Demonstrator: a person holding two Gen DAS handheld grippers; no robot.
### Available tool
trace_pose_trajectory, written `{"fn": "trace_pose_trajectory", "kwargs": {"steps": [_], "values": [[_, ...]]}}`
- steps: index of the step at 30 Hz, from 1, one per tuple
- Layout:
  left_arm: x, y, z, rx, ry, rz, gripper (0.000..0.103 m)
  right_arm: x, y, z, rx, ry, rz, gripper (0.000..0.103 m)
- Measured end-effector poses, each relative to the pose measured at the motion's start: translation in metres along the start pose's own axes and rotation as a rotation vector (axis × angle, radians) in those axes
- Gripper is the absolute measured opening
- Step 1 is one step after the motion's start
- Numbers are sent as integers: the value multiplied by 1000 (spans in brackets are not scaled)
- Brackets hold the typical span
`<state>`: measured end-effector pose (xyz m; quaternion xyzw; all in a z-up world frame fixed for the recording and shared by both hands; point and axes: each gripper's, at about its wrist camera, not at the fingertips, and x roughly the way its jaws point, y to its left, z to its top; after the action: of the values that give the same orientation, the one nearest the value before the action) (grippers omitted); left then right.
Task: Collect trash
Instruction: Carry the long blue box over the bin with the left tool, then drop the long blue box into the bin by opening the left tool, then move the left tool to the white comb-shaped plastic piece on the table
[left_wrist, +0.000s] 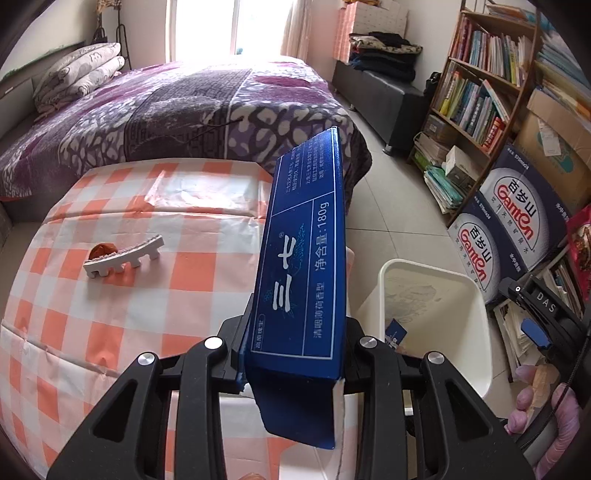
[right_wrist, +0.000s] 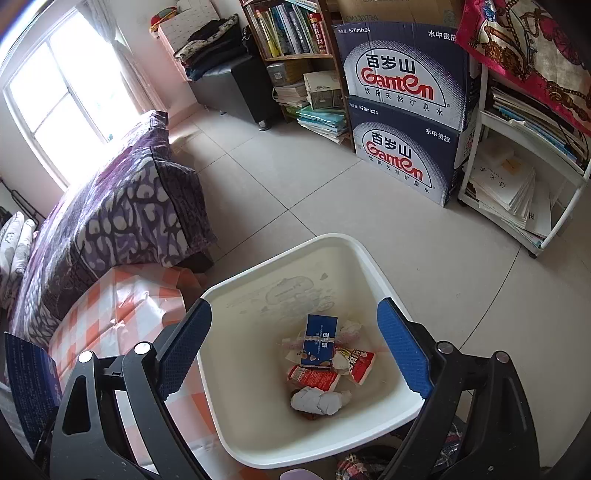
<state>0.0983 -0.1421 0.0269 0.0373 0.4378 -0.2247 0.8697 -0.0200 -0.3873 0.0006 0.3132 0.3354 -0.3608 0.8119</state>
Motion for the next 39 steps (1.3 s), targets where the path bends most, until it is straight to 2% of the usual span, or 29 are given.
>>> {"fn": "trace_pose_trajectory", "kwargs": {"steps": [5, 16, 19, 21, 22, 25, 28, 31, 35, 39], "values": [[9, -30, -3, 13, 27, -74, 33, 0, -10, 4, 42, -3, 1, 87], [31, -67, -1, -19, 110, -197, 33, -2, -36, 11, 154, -7, 9, 87], [37, -77, -1, -19, 143, -258, 34, 0, -42, 13, 185, 0, 15, 87], [42, -84, -2, -9, 177, -305, 44, -1, -46, 13, 206, -7, 16, 87], [45, -87, -3, -3, 195, -326, 55, -2, -47, 13, 217, -14, 15, 88], [50, -86, -7, 7, 220, -353, 61, -1, -47, 13, 222, -21, 10, 90], [54, -71, -7, 3, 225, -312, 62, 1, -45, 12, 215, -10, 13, 90], [56, -44, -3, -6, 220, -232, 62, 5, -39, 10, 205, 11, 19, 90], [62, 1, 4, 68, 216, -55, 62, 10, -31, 7, 184, 35, 27, 90], [81, 46, 11, 242, 278, 153, 62, 15, -21, 4, 161, 60, 34, 90]]}}
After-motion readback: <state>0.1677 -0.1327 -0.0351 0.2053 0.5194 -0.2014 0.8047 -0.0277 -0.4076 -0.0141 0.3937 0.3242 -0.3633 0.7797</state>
